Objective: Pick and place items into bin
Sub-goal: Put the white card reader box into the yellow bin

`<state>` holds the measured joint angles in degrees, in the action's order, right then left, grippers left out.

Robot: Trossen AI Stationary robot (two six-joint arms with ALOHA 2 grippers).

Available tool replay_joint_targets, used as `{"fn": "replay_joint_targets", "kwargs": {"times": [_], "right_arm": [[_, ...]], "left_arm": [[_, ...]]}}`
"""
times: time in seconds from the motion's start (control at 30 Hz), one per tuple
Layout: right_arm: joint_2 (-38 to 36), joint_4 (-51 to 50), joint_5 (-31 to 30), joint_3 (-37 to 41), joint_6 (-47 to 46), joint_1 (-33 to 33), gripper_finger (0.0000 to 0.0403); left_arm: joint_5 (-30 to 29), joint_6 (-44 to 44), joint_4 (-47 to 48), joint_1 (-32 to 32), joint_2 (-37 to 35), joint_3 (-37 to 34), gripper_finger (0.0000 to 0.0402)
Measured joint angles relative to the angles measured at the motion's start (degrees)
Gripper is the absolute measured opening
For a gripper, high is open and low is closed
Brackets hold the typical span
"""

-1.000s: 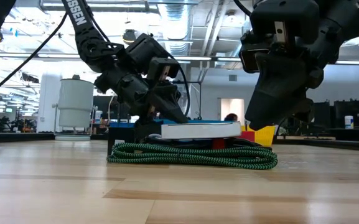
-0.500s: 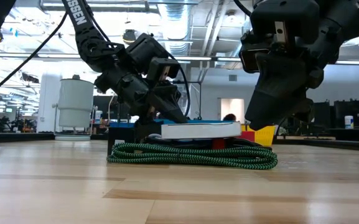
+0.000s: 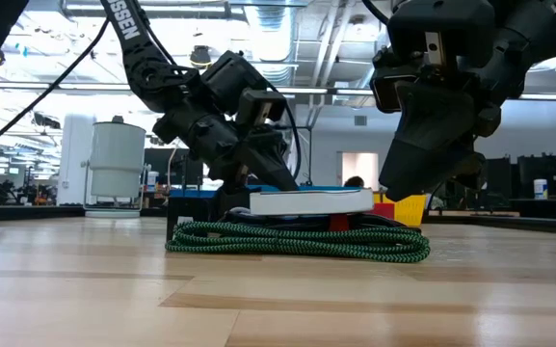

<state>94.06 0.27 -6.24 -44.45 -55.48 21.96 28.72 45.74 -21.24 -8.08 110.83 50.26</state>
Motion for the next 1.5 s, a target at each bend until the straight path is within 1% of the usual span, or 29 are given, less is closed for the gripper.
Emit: {"fn": "replay_joint_targets", "kwargs": {"times": [0.2, 0.37, 0.73, 1.17, 1.27, 1.5], "right_arm": [[0.0, 0.0, 0.0, 0.0, 0.0, 0.02, 0.0091], [0.0, 0.0, -0.02, 0.0, 0.0, 0.02, 0.0091], [0.0, 0.0, -0.7, 0.0, 0.0, 0.02, 0.0091], [-0.07, 0.04, -1.05, 0.0, 0.0, 0.02, 0.0091], [-0.07, 0.03, -0.78, 0.0, 0.0, 0.02, 0.0091], [-0.07, -0.27, 0.01, 0.0, 0.0, 0.11, 0.0091]], "left_arm": [[0.62, -1.67, 0.64, 0.28, 0.0, 0.02, 0.0179], [1.12, -1.89, 0.99, 0.33, 0.0, 0.09, 0.016], [2.06, -2.65, 1.2, 0.33, 0.02, 0.07, 0.0097], [1.49, -2.96, 1.25, 0.33, 0.02, 0.04, 0.0007], [1.45, -2.96, 1.25, 0.33, 0.02, 0.04, 0.0002], [1.43, -2.98, 1.25, 0.33, 0.02, 0.02, 0.0009]]}}
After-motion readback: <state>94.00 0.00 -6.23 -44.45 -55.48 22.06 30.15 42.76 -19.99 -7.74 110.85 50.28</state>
